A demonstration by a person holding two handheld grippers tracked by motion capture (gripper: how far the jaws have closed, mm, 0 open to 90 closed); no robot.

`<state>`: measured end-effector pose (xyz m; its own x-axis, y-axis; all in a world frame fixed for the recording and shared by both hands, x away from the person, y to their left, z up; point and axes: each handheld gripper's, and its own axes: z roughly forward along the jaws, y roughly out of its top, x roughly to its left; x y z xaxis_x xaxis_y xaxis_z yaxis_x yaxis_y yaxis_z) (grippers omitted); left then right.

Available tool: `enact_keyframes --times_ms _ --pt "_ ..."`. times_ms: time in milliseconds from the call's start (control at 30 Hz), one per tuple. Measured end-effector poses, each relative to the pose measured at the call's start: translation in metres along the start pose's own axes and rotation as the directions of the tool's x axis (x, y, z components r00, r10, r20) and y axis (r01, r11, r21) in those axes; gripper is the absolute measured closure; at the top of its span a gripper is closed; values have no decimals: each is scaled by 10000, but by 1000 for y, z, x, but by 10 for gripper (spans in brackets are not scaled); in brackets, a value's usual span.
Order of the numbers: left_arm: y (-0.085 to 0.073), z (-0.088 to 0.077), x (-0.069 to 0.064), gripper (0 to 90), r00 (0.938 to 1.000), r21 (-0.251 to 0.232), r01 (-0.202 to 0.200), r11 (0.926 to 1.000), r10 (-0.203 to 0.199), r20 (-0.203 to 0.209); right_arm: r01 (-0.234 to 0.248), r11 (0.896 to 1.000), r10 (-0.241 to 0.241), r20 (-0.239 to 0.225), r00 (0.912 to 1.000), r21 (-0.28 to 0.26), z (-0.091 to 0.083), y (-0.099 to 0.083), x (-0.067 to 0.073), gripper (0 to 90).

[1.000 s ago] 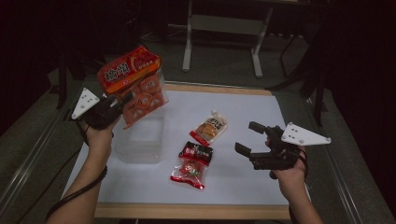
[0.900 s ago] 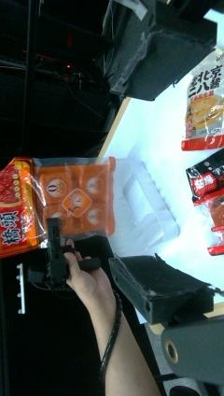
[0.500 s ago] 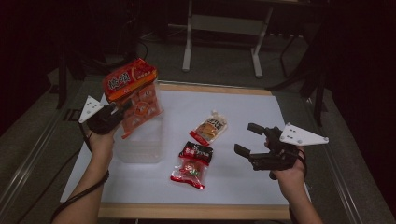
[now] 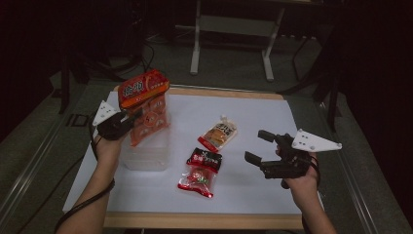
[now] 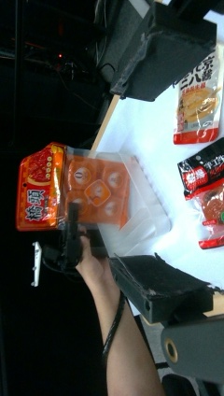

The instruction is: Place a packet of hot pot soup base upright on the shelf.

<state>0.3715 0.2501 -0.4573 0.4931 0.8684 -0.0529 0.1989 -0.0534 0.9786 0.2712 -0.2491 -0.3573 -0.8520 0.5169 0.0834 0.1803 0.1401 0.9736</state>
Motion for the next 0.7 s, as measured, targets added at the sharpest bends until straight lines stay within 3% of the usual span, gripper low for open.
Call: enact_keyframes --times_ms 33,67,167,267,367,500,533,600,633,700 --pt "0 0 0 715 10000 0 0 10000 0 0 0 10000 0 0 10000 0 0 0 0 144" --pt "-3 0 3 715 9993 1 354 9994 -354 -151 -25 10000 25 -17 10000 1 0 0 0 144" --pt "-5 1 1 713 9999 316 54 9995 -50 -124 -86 10000 86 -31 10000 20 0 -3 -2 144" --pt "-9 0 3 713 10000 324 69 9995 -70 18 -148 9999 148 -54 9999 12 0 -3 -2 145" --pt "-14 -4 9 712 9985 266 523 9983 -527 129 -199 9998 199 -91 9998 9 0 -6 -3 144" --pt "-16 -4 10 711 9983 281 551 9981 -556 159 -297 9996 297 -171 9994 34 2 -9 -3 144" --pt "-17 -4 13 711 9970 356 763 9964 -768 119 -295 9995 297 -169 9994 92 3 -10 -3 145" --pt "-17 -4 13 711 9970 356 763 9964 -768 119 -310 9995 312 -184 9993 96 4 -11 -3 145" --pt "-18 -4 20 709 9945 462 1040 9935 -1043 33 -356 9993 359 -234 9991 130 6 -13 -2 145" --pt "-18 -3 23 706 9942 473 1065 9932 -1070 63 -365 9992 370 -271 9989 191 8 -14 -2 145"
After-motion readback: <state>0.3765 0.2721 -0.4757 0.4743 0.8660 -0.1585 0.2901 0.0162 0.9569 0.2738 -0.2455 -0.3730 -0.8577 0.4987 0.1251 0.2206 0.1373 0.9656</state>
